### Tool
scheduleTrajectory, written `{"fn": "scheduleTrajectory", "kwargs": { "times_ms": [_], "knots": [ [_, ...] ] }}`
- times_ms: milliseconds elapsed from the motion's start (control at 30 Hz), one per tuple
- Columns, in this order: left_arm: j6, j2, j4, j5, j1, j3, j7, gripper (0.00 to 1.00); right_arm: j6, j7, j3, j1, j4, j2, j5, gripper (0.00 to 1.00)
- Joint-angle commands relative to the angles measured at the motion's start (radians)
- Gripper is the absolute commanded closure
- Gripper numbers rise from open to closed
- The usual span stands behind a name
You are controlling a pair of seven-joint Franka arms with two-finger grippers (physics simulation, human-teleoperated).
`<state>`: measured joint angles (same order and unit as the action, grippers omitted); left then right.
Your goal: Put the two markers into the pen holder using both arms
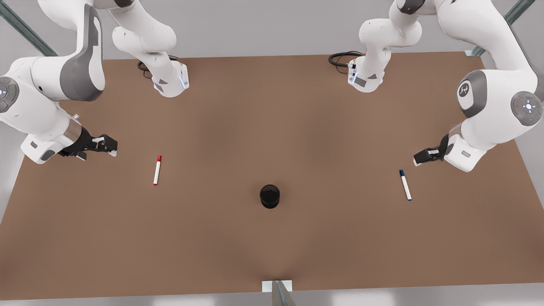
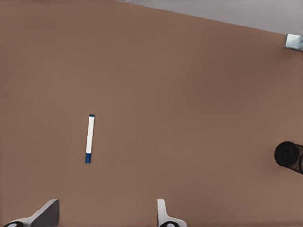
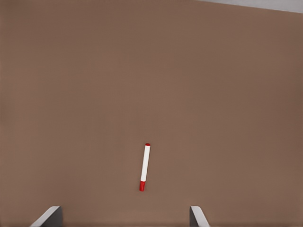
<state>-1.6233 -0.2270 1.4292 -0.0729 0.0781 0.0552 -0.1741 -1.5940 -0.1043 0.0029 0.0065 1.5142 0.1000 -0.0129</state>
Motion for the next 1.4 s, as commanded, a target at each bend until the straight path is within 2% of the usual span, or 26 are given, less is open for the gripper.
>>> {"fn": "scheduleTrajectory", "kwargs": {
  "times_ms": [0,267,333,400,500,600,633,700,733,800,1000,1033,1067,1167,1233,1300,1367],
  "knots": [
    [-0.023,-0.006,-0.001,0.001,0.002,0.0,0.206,0.0,0.003,-0.009,-0.001,0.001,-0.002,0.0,0.001,0.0],
    [-0.274,-0.251,0.045,-0.007,-0.055,0.003,0.186,0.0,-0.009,0.05,0.002,-0.016,-0.058,0.096,-0.004,0.0],
    [-0.409,-0.259,0.129,-0.007,-0.06,0.003,0.188,0.0,-0.029,0.064,0.008,0.003,-0.054,0.152,-0.001,0.0],
    [-0.503,-0.258,0.223,-0.007,-0.072,0.003,0.191,0.0,-0.029,0.063,0.014,0.01,0.047,0.187,-0.009,0.0],
    [-0.593,-0.261,0.315,-0.004,-0.107,0.005,0.196,0.0,0.0,0.063,0.017,0.012,-0.008,0.279,-0.01,0.0],
    [-0.638,-0.287,0.35,-0.001,-0.132,0.005,0.209,0.01,-0.204,0.084,0.02,0.018,0.168,0.262,-0.038,0.0],
    [-0.639,-0.301,0.349,0.001,-0.135,0.006,0.217,0.02,-0.279,0.087,0.022,0.016,0.236,0.251,-0.038,0.0],
    [-0.674,-0.322,0.355,0.015,-0.141,0.006,0.226,0.16,-0.371,0.127,0.022,0.023,0.302,0.267,-0.05,0.0],
    [-0.678,-0.328,0.355,0.016,-0.146,0.006,0.226,0.28,-0.437,0.129,0.022,0.016,0.327,0.293,-0.098,0.0],
    [-0.698,-0.342,0.355,0.021,-0.149,0.006,0.226,0.4,-0.492,0.137,0.02,0.013,0.321,0.362,-0.096,0.0],
    [-0.754,-0.38,0.353,0.041,-0.164,0.006,0.269,0.41,-0.693,0.124,0.02,-0.031,0.333,0.507,-0.096,0.01],
    [-0.76,-0.394,0.353,0.041,-0.161,0.006,0.269,0.41,-0.739,0.124,0.022,-0.033,0.37,0.506,-0.096,0.01],
    [-0.77,-0.399,0.353,0.041,-0.159,0.006,0.269,0.41,-0.768,0.121,0.022,-0.033,0.408,0.497,-0.096,0.06],
    [-0.796,-0.42,0.353,0.053,-0.161,0.006,0.269,0.42,-0.846,0.121,0.022,-0.031,0.514,0.431,-0.096,0.07],
    [-0.797,-0.42,0.353,0.054,-0.161,0.006,0.269,0.5,-0.865,0.124,0.022,-0.03,0.538,0.409,-0.096,0.07],
    [-0.797,-0.422,0.352,0.054,-0.161,0.006,0.269,0.52,-0.863,0.126,0.022,-0.028,0.538,0.405,-0.096,0.2],
    [-0.802,-0.431,0.349,0.054,-0.159,0.006,0.269,0.52,-0.865,0.127,0.022,-0.028,0.54,0.405,-0.098,0.29]
  ]
}}
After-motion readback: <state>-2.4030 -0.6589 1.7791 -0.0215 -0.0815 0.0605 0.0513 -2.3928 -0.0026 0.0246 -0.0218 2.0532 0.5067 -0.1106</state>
